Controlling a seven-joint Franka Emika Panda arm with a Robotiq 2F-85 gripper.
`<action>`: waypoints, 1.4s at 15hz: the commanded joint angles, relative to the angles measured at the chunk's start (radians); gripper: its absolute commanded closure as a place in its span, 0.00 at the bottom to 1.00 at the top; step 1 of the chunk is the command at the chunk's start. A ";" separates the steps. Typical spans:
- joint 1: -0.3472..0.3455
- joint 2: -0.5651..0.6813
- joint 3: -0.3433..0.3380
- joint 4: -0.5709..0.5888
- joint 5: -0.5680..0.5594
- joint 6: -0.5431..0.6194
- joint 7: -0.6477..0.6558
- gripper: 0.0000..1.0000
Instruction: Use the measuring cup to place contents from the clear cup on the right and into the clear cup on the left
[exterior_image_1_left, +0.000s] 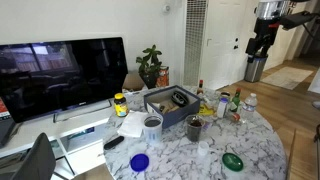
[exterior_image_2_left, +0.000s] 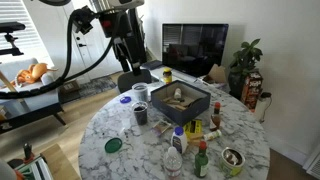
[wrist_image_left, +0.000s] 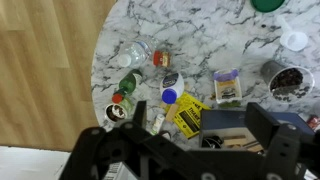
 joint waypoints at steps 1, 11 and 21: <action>0.014 0.001 -0.012 0.003 -0.007 -0.004 0.006 0.00; 0.113 0.219 -0.044 -0.001 0.098 0.263 -0.141 0.00; 0.255 0.615 0.004 0.066 0.451 0.616 -0.443 0.00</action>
